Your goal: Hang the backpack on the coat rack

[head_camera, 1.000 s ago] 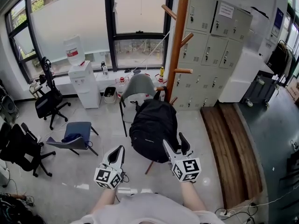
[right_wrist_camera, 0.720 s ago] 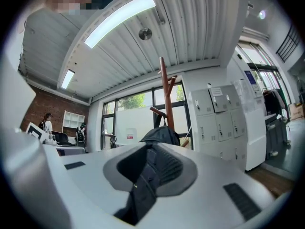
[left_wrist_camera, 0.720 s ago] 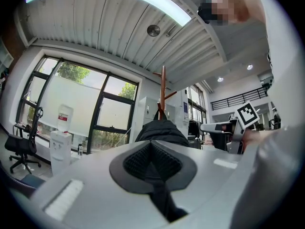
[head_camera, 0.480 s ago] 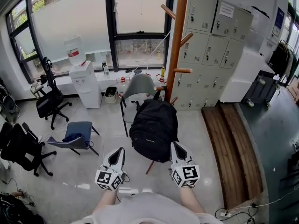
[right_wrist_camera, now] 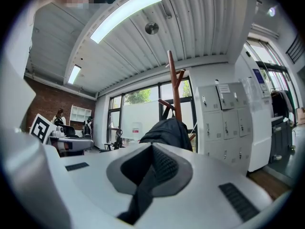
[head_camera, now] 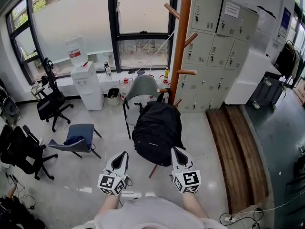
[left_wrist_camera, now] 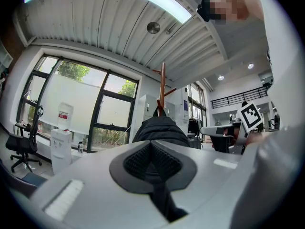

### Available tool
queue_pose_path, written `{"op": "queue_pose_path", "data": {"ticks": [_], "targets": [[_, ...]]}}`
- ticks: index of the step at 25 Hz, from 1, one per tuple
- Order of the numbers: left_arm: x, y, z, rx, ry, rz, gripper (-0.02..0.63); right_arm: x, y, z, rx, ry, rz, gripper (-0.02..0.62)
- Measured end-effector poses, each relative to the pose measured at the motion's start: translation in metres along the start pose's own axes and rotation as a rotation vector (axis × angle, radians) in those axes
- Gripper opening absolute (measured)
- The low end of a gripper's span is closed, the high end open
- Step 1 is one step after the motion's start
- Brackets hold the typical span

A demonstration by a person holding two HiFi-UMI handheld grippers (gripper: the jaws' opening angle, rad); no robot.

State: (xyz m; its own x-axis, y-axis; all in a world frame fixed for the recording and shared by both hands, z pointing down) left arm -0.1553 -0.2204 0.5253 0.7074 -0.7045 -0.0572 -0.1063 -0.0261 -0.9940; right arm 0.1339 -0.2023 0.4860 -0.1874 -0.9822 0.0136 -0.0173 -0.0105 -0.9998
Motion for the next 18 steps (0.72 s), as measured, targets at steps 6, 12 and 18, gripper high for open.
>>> {"op": "queue_pose_path", "data": {"ticks": [6,12,18], "targets": [[0.0022,-0.0014,-0.0006,0.0,-0.003,-0.002,0.009,0.0025,-0.0061,-0.0021,-0.001,0.014,-0.02,0.006],[0.006,-0.0024,-0.002,-0.002,-0.011,-0.005,0.009,0.0052,-0.008,-0.0004,0.013,0.016,-0.026,0.006],[0.0058,-0.0033,-0.0018,-0.001,-0.02,-0.008,0.009,0.0053,-0.0106,-0.0003,0.036,0.016,-0.032,0.006]]}}
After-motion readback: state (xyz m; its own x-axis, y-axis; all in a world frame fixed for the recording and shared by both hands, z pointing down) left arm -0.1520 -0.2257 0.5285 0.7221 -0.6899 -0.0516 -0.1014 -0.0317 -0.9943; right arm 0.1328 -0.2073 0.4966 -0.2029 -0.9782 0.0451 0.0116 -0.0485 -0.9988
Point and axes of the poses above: the fingertips, and each gripper's own axes: x forward along the fingers, z to its right, y out of its top, the point moved 9 cm from there along -x, backward along the fingers, and after that the axes turned 11 degrees about -y, right-handed, at the moved point
